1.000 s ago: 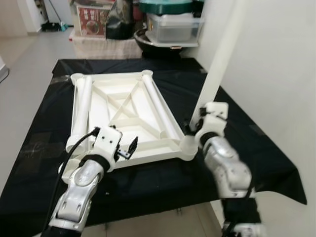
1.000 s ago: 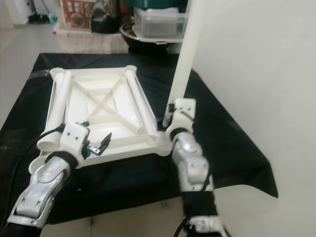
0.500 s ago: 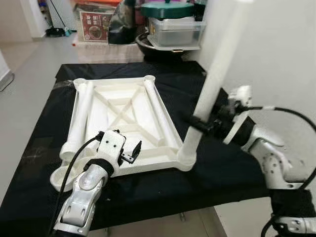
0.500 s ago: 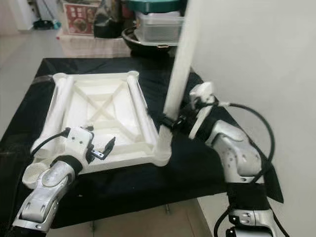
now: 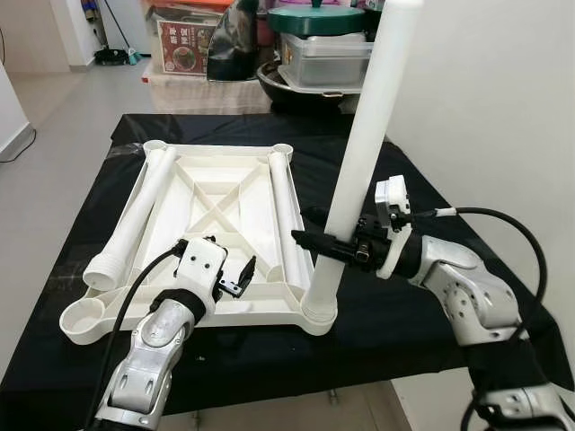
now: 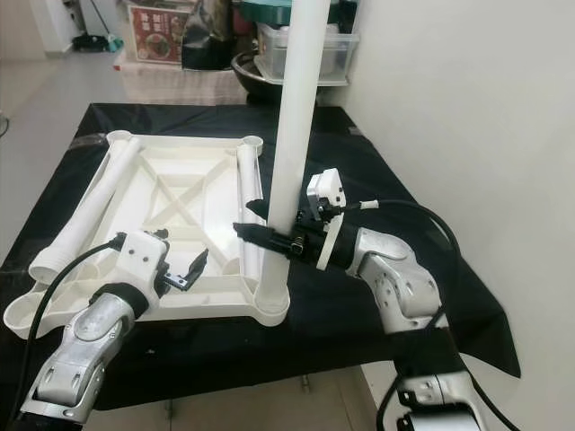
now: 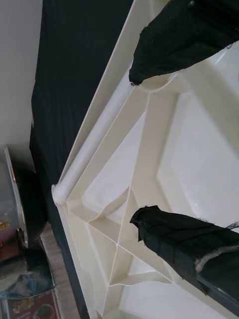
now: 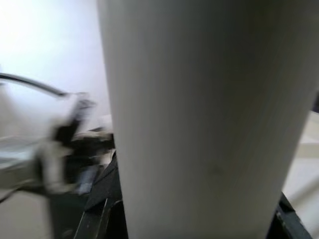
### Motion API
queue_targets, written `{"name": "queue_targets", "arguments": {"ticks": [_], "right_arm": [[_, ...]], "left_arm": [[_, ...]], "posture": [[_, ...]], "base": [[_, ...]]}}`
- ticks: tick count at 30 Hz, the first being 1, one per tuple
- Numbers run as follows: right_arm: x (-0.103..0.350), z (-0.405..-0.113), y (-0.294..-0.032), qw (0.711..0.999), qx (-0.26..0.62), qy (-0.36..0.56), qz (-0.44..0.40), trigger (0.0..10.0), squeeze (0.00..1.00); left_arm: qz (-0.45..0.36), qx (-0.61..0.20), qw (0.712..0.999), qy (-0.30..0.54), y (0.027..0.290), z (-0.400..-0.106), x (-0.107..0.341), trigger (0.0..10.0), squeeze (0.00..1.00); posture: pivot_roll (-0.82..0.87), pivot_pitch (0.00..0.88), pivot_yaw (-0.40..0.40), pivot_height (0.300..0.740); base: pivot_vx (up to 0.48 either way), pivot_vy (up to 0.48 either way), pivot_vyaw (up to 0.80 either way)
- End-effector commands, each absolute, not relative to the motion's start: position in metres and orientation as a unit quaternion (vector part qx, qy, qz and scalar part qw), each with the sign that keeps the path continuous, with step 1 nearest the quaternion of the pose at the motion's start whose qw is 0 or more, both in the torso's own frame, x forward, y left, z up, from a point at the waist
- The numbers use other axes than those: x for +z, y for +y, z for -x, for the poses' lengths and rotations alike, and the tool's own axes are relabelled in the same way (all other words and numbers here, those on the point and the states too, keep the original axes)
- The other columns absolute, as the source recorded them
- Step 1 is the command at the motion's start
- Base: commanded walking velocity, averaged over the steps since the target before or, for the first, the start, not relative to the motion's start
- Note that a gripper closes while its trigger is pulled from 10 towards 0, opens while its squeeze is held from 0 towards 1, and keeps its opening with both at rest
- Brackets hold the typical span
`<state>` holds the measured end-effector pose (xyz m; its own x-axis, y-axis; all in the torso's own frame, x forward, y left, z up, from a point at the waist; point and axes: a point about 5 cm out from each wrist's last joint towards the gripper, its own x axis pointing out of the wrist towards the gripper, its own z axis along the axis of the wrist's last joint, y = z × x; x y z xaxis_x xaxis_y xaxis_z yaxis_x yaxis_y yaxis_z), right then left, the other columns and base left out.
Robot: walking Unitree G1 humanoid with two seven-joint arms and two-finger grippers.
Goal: Building children table
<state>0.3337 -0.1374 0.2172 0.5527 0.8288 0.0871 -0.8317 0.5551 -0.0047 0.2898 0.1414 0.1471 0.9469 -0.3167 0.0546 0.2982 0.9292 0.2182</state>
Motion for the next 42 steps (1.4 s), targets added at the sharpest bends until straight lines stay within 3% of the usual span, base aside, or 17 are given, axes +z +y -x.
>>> {"name": "queue_targets", "arguments": {"ticks": [1, 2, 3, 5, 7, 11, 13, 14, 19, 20, 22, 23, 26, 29, 33, 36, 42], "right_arm": [[0.204, -0.345, -0.151, 0.922, 0.385, -0.010, -0.022, 0.0, 0.00], [0.196, -0.352, -0.159, 0.953, 0.302, 0.015, -0.016, 0.0, 0.00], [0.196, -0.352, -0.159, 0.953, 0.302, 0.015, -0.016, 0.0, 0.00], [0.184, -0.357, -0.171, 0.984, 0.174, 0.048, -0.003, 0.0, 0.00], [0.184, -0.357, -0.171, 0.984, 0.174, 0.048, -0.003, 0.0, 0.00], [0.176, -0.342, -0.174, 0.998, -0.022, 0.060, 0.011, 0.0, 0.00], [0.177, -0.338, -0.165, 0.998, -0.031, 0.058, 0.013, 0.0, 0.00], [0.177, -0.335, -0.152, 0.998, -0.021, 0.059, -0.003, 10.0, 0.00], [0.181, -0.333, -0.137, 0.998, 0.005, 0.049, -0.028, 10.0, 0.00], [0.195, -0.339, -0.141, 0.999, 0.017, 0.019, -0.024, 10.0, 1.00], [0.202, -0.343, -0.145, 1.000, 0.015, 0.009, -0.020, 10.0, 1.00], [0.215, -0.347, -0.151, 0.999, 0.022, -0.012, -0.035, 10.0, 0.00], [0.238, -0.354, -0.160, 0.990, 0.069, -0.061, -0.109, 10.0, 0.00], [0.253, -0.346, -0.155, 0.947, 0.236, -0.095, -0.197, 10.0, 0.00], [0.251, -0.317, -0.138, 0.886, 0.423, -0.099, -0.162, 10.0, 0.00], [0.241, -0.304, -0.130, 0.855, 0.497, -0.080, -0.126, 10.0, 0.00], [0.221, -0.298, -0.115, 0.827, 0.555, -0.042, -0.078, 10.0, 0.00]], "left_arm": [[-0.113, -0.161, 0.980, -0.041, 0.139, -0.288, 0.145, 10.0, 0.00], [-0.113, -0.162, 0.979, -0.040, 0.139, -0.288, 0.145, 10.0, 0.00], [-0.113, -0.162, 0.979, -0.040, 0.139, -0.288, 0.145, 10.0, 0.00], [-0.113, -0.164, 0.979, -0.040, 0.139, -0.289, 0.145, 10.0, 0.00], [-0.113, -0.164, 0.979, -0.040, 0.139, -0.289, 0.145, 10.0, 0.00], [-0.113, -0.168, 0.978, -0.039, 0.138, -0.289, 0.145, 10.0, 0.00], [-0.113, -0.170, 0.978, -0.039, 0.138, -0.289, 0.145, 10.0, 0.00], [-0.113, -0.171, 0.978, -0.038, 0.137, -0.290, 0.145, 10.0, 0.00], [-0.113, -0.172, 0.978, -0.038, 0.137, -0.290, 0.145, 10.0, 0.00], [-0.112, -0.172, 0.978, -0.039, 0.136, -0.290, 0.145, 10.0, 0.00], [-0.112, -0.172, 0.978, -0.039, 0.136, -0.291, 0.145, 10.0, 0.00], [-0.112, -0.172, 0.978, -0.039, 0.136, -0.291, 0.145, 10.0, 0.00], [-0.110, -0.172, 0.978, -0.039, 0.136, -0.291, 0.144, 10.0, 0.00], [-0.109, -0.173, 0.978, -0.039, 0.134, -0.291, 0.143, 10.0, 0.00], [-0.109, -0.173, 0.978, -0.040, 0.134, -0.291, 0.144, 10.0, 0.00], [-0.110, -0.171, 0.978, -0.040, 0.136, -0.292, 0.145, 10.0, 0.00], [-0.112, -0.169, 0.978, -0.040, 0.137, -0.291, 0.145, 10.0, 0.00]], "posture": [[0.06, 0.000, -0.115, 0.740], [0.06, 0.000, -0.115, 0.740], [0.06, 0.000, -0.115, 0.740], [0.05, 0.000, -0.108, 0.740], [0.05, 0.000, -0.108, 0.740], [0.04, 0.000, -0.095, 0.740], [0.04, 0.000, -0.093, 0.740], [0.04, 0.000, -0.092, 0.740], [0.04, 0.000, -0.090, 0.740], [0.04, 0.000, -0.093, 0.740], [0.03, 0.000, -0.093, 0.740], [0.03, 0.000, -0.093, 0.740], [0.03, 0.000, -0.094, 0.740], [0.03, 0.000, -0.099, 0.740], [0.04, 0.000, -0.101, 0.740], [0.04, 0.000, -0.102, 0.740], [0.06, 0.000, -0.111, 0.740]], "base": [[0.000, 0.000, 0.00], [0.000, 0.000, 0.00], [0.000, 0.000, 0.00], [0.000, 0.000, 0.00], [0.000, 0.000, 0.00], [0.000, 0.000, 0.00], [0.000, 0.000, 0.00], [0.000, 0.000, 0.00], [0.000, 0.000, 0.00], [0.000, 0.000, 0.00], [0.000, 0.000, 0.00], [0.000, 0.000, 0.00], [0.000, 0.000, 0.00], [0.000, 0.000, 0.00], [0.000, 0.000, 0.00], [0.000, 0.000, 0.00], [0.000, 0.000, 0.00]]}}
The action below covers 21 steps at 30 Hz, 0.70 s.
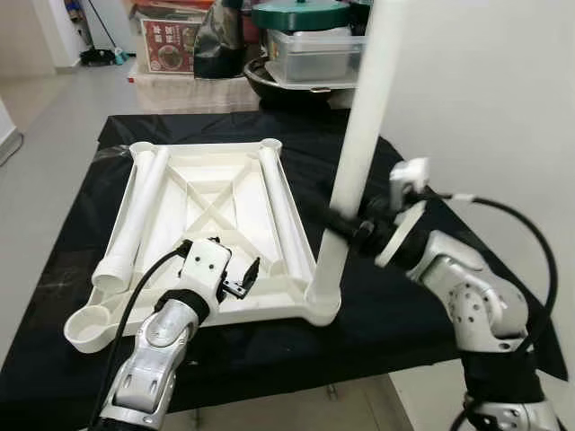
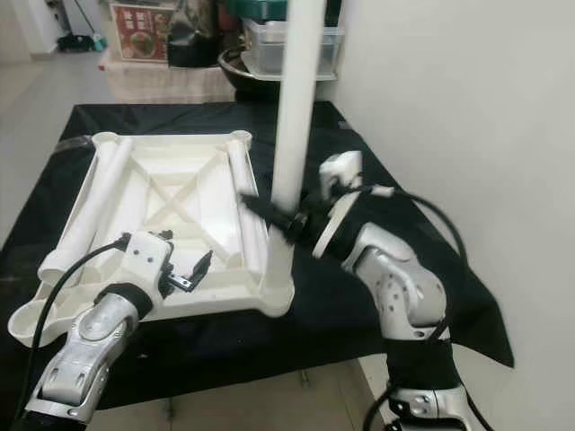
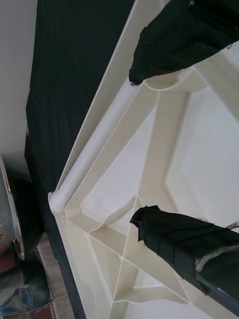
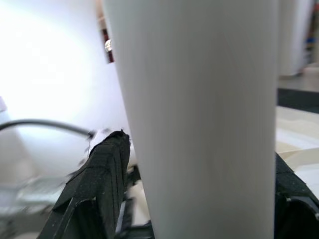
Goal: Building children table
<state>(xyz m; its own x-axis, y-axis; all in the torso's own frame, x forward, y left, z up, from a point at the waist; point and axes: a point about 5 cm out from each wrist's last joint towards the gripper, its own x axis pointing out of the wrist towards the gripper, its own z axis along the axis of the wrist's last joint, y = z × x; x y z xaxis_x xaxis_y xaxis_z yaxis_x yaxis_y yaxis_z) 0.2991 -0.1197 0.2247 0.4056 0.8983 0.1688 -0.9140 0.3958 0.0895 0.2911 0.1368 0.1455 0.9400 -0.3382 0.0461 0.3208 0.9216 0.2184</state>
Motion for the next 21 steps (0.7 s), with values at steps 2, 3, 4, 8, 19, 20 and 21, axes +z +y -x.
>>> {"name": "queue_targets", "arguments": {"ticks": [2, 3, 4, 8, 19, 20, 21], "right_arm": [[0.219, -0.299, -0.112, 0.822, 0.565, -0.041, -0.068, 10.0, 0.00], [0.218, -0.301, -0.112, 0.822, 0.564, -0.041, -0.063, 10.0, 0.00], [0.218, -0.301, -0.112, 0.822, 0.564, -0.041, -0.063, 10.0, 0.00], [0.209, -0.320, -0.121, 0.876, 0.479, -0.027, -0.045, 0.0, 0.00], [0.163, -0.345, -0.183, 0.996, -0.004, 0.084, -0.027, 0.0, 0.00], [0.163, -0.345, -0.183, 0.996, -0.004, 0.084, -0.027, 0.0, 0.00], [0.160, -0.341, -0.184, 0.995, -0.041, 0.083, -0.024, 0.0, 0.00]], "left_arm": [[-0.113, -0.167, 0.979, -0.040, 0.138, -0.291, 0.145, 10.0, 0.00], [-0.113, -0.167, 0.979, -0.040, 0.138, -0.290, 0.145, 10.0, 0.00], [-0.113, -0.167, 0.979, -0.040, 0.138, -0.290, 0.145, 10.0, 0.00], [-0.113, -0.167, 0.979, -0.039, 0.138, -0.290, 0.145, 10.0, 0.00], [-0.111, -0.175, 0.978, -0.040, 0.134, -0.292, 0.144, 10.0, 0.00], [-0.111, -0.175, 0.978, -0.040, 0.134, -0.292, 0.144, 10.0, 0.00], [-0.110, -0.175, 0.978, -0.041, 0.134, -0.293, 0.144, 10.0, 0.00]], "posture": [[0.06, 0.000, -0.111, 0.740], [0.06, 0.000, -0.109, 0.740], [0.06, 0.000, -0.109, 0.740], [0.05, 0.000, -0.104, 0.740], [0.01, 0.000, -0.087, 0.740], [0.01, 0.000, -0.087, 0.740], [0.01, 0.000, -0.086, 0.740]], "base": [[0.000, 0.000, 0.00], [0.000, 0.000, 0.00], [0.000, 0.000, 0.00], [0.000, 0.000, 0.00], [0.000, 0.000, 0.00], [0.000, 0.000, 0.00], [0.000, 0.000, 0.00]]}}
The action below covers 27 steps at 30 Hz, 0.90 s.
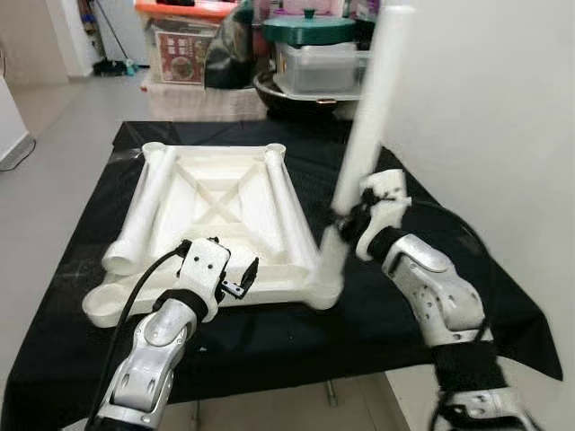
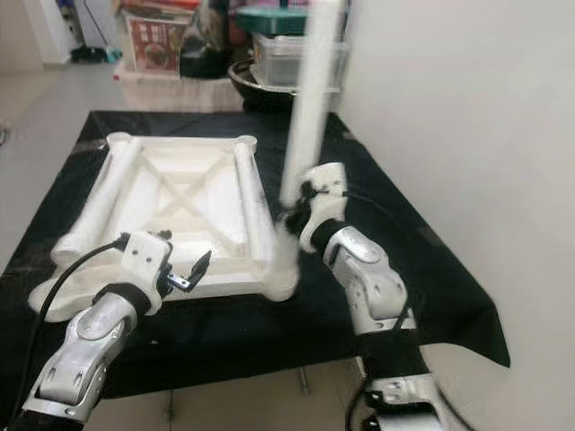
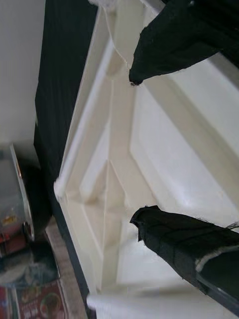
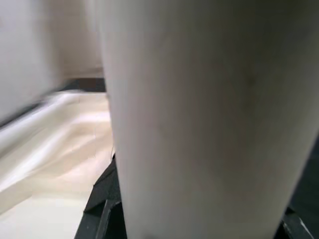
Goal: Building children table
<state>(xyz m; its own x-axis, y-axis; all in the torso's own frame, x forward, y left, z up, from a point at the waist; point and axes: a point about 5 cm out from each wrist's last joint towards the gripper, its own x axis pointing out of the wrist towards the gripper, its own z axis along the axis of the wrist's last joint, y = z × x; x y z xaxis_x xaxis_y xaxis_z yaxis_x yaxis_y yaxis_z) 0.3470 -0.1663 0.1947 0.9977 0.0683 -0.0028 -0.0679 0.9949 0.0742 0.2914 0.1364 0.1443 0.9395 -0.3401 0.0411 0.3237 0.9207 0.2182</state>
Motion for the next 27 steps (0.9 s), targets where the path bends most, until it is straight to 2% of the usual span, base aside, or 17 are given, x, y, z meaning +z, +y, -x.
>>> {"name": "queue_targets", "arguments": {"ticks": [1, 6, 7, 9, 10, 12, 13, 16, 17, 18, 19, 21, 22, 23, 25, 26, 27], "right_arm": [[0.159, -0.336, -0.179, 0.994, -0.057, 0.085, -0.031, 0.0, 0.00], [0.161, -0.331, -0.158, 0.996, -0.049, 0.074, -0.030, 0.0, 0.00], [0.161, -0.330, -0.152, 0.996, -0.039, 0.078, -0.024, 5.8, 0.00], [0.161, -0.330, -0.152, 0.996, -0.039, 0.078, -0.024, 5.8, 0.00], [0.162, -0.331, -0.147, 0.996, -0.029, 0.081, -0.025, 10.0, 0.00], [0.167, -0.332, -0.142, 0.997, -0.003, 0.062, -0.045, 10.0, 0.00], [0.173, -0.334, -0.141, 0.997, 0.013, 0.047, -0.054, 10.0, 1.00], [0.189, -0.341, -0.144, 0.996, 0.051, 0.016, -0.071, 10.0, 1.00], [0.200, -0.345, -0.145, 0.994, 0.087, 0.002, -0.066, 10.0, 0.00], [0.200, -0.345, -0.145, 0.994, 0.087, 0.002, -0.066, 10.0, 0.00], [0.215, -0.346, -0.141, 0.985, 0.163, -0.022, -0.055, 10.0, 0.00], [0.215, -0.346, -0.141, 0.985, 0.163, -0.022, -0.055, 10.0, 0.00], [0.237, -0.335, -0.133, 0.943, 0.328, -0.062, -0.006, 10.0, 0.00], [0.239, -0.330, -0.131, 0.926, 0.373, -0.065, 0.020, 10.0, 0.00], [0.238, -0.328, -0.130, 0.918, 0.391, -0.063, 0.035, 10.0, 0.00], [0.234, -0.323, -0.127, 0.901, 0.426, -0.056, 0.061, 10.0, 0.00], [0.234, -0.323, -0.127, 0.901, 0.426, -0.056, 0.061, 10.0, 0.00]], "left_arm": [[-0.110, -0.175, 0.977, -0.041, 0.133, -0.293, 0.144, 10.0, 0.00], [-0.110, -0.177, 0.977, -0.042, 0.133, -0.293, 0.144, 10.0, 0.00], [-0.110, -0.177, 0.977, -0.042, 0.133, -0.293, 0.144, 10.0, 0.00], [-0.110, -0.177, 0.977, -0.042, 0.133, -0.293, 0.144, 10.0, 0.00], [-0.110, -0.176, 0.977, -0.042, 0.134, -0.293, 0.144, 10.0, 0.00], [-0.111, -0.176, 0.977, -0.042, 0.134, -0.293, 0.144, 10.0, 0.00], [-0.111, -0.176, 0.977, -0.042, 0.134, -0.294, 0.144, 10.0, 0.00], [-0.110, -0.176, 0.977, -0.042, 0.134, -0.294, 0.144, 10.0, 0.00], [-0.109, -0.176, 0.977, -0.042, 0.133, -0.294, 0.144, 10.0, 0.00], [-0.109, -0.176, 0.977, -0.042, 0.133, -0.294, 0.144, 10.0, 0.00], [-0.110, -0.178, 0.977, -0.041, 0.133, -0.293, 0.143, 10.0, 0.00], [-0.110, -0.178, 0.977, -0.041, 0.133, -0.293, 0.143, 10.0, 0.00], [-0.113, -0.180, 0.976, -0.042, 0.133, -0.294, 0.144, 10.0, 0.00], [-0.114, -0.179, 0.976, -0.043, 0.133, -0.295, 0.144, 10.0, 0.00], [-0.114, -0.179, 0.976, -0.044, 0.133, -0.295, 0.145, 10.0, 0.00], [-0.114, -0.177, 0.977, -0.045, 0.134, -0.295, 0.145, 10.0, 0.00], [-0.114, -0.177, 0.977, -0.045, 0.134, -0.295, 0.145, 10.0, 0.00]], "posture": [[0.01, 0.000, -0.083, 0.740], [0.01, 0.000, -0.084, 0.740], [0.01, 0.000, -0.086, 0.740], [0.01, 0.000, -0.086, 0.740], [0.01, 0.000, -0.086, 0.740], [0.01, 0.000, -0.086, 0.740], [0.01, 0.000, -0.086, 0.740], [0.01, 0.000, -0.090, 0.740], [0.01, 0.000, -0.088, 0.740], [0.01, 0.000, -0.088, 0.740], [0.02, 0.000, -0.085, 0.740], [0.02, 0.000, -0.085, 0.740], [0.03, 0.000, -0.093, 0.740], [0.03, 0.000, -0.093, 0.740], [0.03, 0.000, -0.093, 0.740], [0.04, 0.000, -0.105, 0.740], [0.04, 0.000, -0.105, 0.740]], "base": [[0.000, 0.000, 0.00], [0.000, 0.000, 0.00], [0.000, 0.000, 0.00], [0.000, 0.000, 0.00], [0.000, 0.000, 0.00], [0.000, 0.000, 0.00], [0.000, 0.000, 0.00], [0.000, 0.000, 0.00], [0.000, 0.000, 0.00], [0.000, 0.000, 0.00], [0.000, 0.000, 0.00], [0.000, 0.000, 0.00], [0.000, 0.000, 0.00], [0.000, 0.000, 0.00], [0.000, 0.000, 0.00], [0.000, 0.000, 0.00], [0.000, 0.000, 0.00]]}}
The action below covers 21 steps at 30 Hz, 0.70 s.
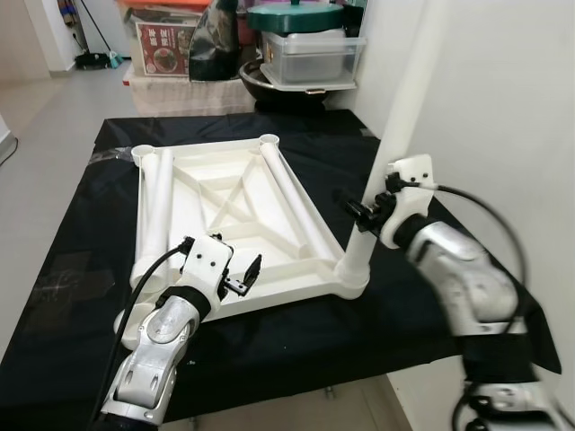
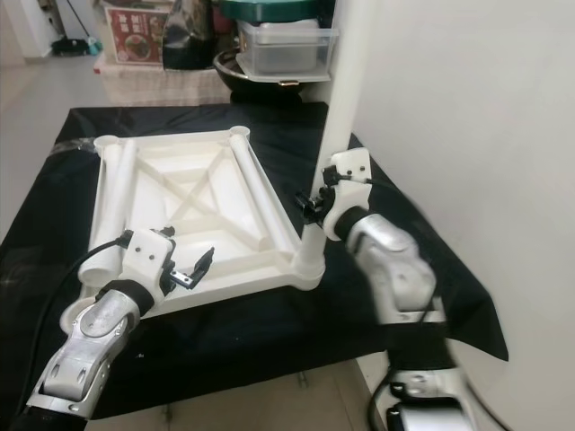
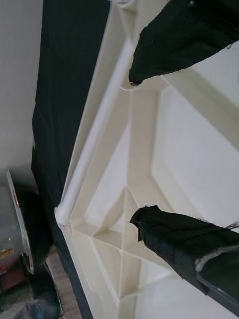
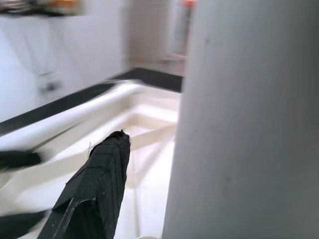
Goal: Building children table
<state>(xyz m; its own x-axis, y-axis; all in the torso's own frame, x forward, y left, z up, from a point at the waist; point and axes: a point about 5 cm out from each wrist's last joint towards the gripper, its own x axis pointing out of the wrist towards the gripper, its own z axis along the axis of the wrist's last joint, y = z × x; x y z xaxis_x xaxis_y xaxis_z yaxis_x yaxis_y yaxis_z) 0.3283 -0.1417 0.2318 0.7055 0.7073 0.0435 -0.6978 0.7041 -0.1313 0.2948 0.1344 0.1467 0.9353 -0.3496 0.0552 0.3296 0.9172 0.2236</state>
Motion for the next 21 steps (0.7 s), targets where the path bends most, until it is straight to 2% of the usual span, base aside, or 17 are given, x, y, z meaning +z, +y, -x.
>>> {"name": "queue_targets", "arguments": {"ticks": [1, 4, 5, 6, 7, 9, 10, 11, 12, 13, 14, 15, 16, 18, 19, 21], "right_arm": [[0.230, -0.317, -0.121, 0.881, 0.465, -0.052, 0.072, 10.0, 0.00], [0.223, -0.301, -0.108, 0.829, 0.552, -0.047, 0.074, 10.0, 0.00], [0.223, -0.301, -0.108, 0.829, 0.552, -0.047, 0.074, 10.0, 0.00], [0.222, -0.296, -0.105, 0.817, 0.571, -0.047, 0.070, 10.0, 0.00], [0.220, -0.293, -0.103, 0.807, 0.585, -0.046, 0.069, 7.1, 0.00], [0.218, -0.291, -0.102, 0.802, 0.591, -0.045, 0.068, 7.1, 0.00], [0.217, -0.294, -0.103, 0.810, 0.581, -0.046, 0.058, 0.0, 0.00], [0.217, -0.294, -0.103, 0.810, 0.581, -0.046, 0.058, 0.0, 0.00], [0.214, -0.302, -0.106, 0.828, 0.556, -0.039, 0.053, 0.0, 0.00], [0.207, -0.315, -0.110, 0.863, 0.502, -0.015, 0.056, 0.0, 0.00], [0.201, -0.323, -0.114, 0.884, 0.464, 0.003, 0.062, 0.0, 0.00], [0.201, -0.323, -0.114, 0.884, 0.464, 0.003, 0.062, 0.0, 0.00], [0.196, -0.336, -0.123, 0.921, 0.386, 0.026, 0.050, 0.0, 0.00], [0.185, -0.351, -0.142, 0.965, 0.256, 0.055, 0.015, 0.0, 0.00], [0.185, -0.351, -0.142, 0.965, 0.256, 0.055, 0.015, 0.0, 0.00], [0.177, -0.353, -0.156, 0.983, 0.171, 0.071, -0.014, 0.0, 0.00]], "left_arm": [[-0.114, -0.175, 0.977, -0.045, 0.134, -0.295, 0.145, 10.0, 0.00], [-0.114, -0.172, 0.977, -0.045, 0.135, -0.292, 0.145, 10.0, 0.00], [-0.114, -0.172, 0.977, -0.045, 0.135, -0.292, 0.145, 10.0, 0.00], [-0.114, -0.171, 0.978, -0.044, 0.136, -0.292, 0.144, 10.0, 0.00], [-0.115, -0.169, 0.978, -0.043, 0.137, -0.291, 0.144, 10.0, 0.00], [-0.115, -0.168, 0.978, -0.043, 0.137, -0.290, 0.144, 10.0, 0.00], [-0.115, -0.168, 0.978, -0.043, 0.138, -0.290, 0.144, 10.0, 0.00], [-0.115, -0.168, 0.978, -0.043, 0.138, -0.290, 0.144, 10.0, 0.00], [-0.117, -0.168, 0.978, -0.043, 0.139, -0.290, 0.144, 10.0, 0.00], [-0.117, -0.169, 0.978, -0.043, 0.139, -0.291, 0.144, 10.0, 0.00], [-0.118, -0.170, 0.977, -0.043, 0.139, -0.291, 0.145, 10.0, 0.00], [-0.118, -0.170, 0.977, -0.043, 0.139, -0.291, 0.145, 10.0, 0.00], [-0.118, -0.171, 0.977, -0.043, 0.138, -0.292, 0.145, 10.0, 0.00], [-0.118, -0.174, 0.977, -0.044, 0.137, -0.293, 0.146, 10.0, 0.00], [-0.118, -0.174, 0.977, -0.044, 0.137, -0.293, 0.146, 10.0, 0.00], [-0.118, -0.176, 0.976, -0.044, 0.136, -0.293, 0.146, 10.0, 0.00]], "posture": [[0.04, 0.000, -0.105, 0.740], [0.07, 0.000, -0.117, 0.740], [0.07, 0.000, -0.117, 0.740], [0.07, 0.000, -0.117, 0.740], [0.07, 0.000, -0.118, 0.740], [0.07, 0.000, -0.118, 0.740], [0.07, 0.000, -0.113, 0.740], [0.07, 0.000, -0.113, 0.740], [0.07, 0.000, -0.109, 0.740], [0.06, 0.000, -0.104, 0.740], [0.06, 0.000, -0.102, 0.740], [0.06, 0.000, -0.102, 0.740], [0.06, 0.000, -0.097, 0.740], [0.05, 0.000, -0.091, 0.740], [0.05, 0.000, -0.091, 0.740], [0.05, 0.000, -0.087, 0.740]], "base": [[0.000, 0.000, 0.00], [0.000, 0.000, 0.00], [0.000, 0.000, 0.00], [0.000, 0.000, 0.00], [0.000, 0.000, 0.00], [0.000, 0.000, 0.00], [0.000, 0.000, 0.00], [0.000, 0.000, 0.00], [0.000, 0.000, 0.00], [0.000, 0.000, 0.00], [0.000, 0.000, 0.00], [0.000, 0.000, 0.00], [0.000, 0.000, 0.00], [0.000, 0.000, 0.00], [0.000, 0.000, 0.00], [0.000, 0.000, 0.00]]}}
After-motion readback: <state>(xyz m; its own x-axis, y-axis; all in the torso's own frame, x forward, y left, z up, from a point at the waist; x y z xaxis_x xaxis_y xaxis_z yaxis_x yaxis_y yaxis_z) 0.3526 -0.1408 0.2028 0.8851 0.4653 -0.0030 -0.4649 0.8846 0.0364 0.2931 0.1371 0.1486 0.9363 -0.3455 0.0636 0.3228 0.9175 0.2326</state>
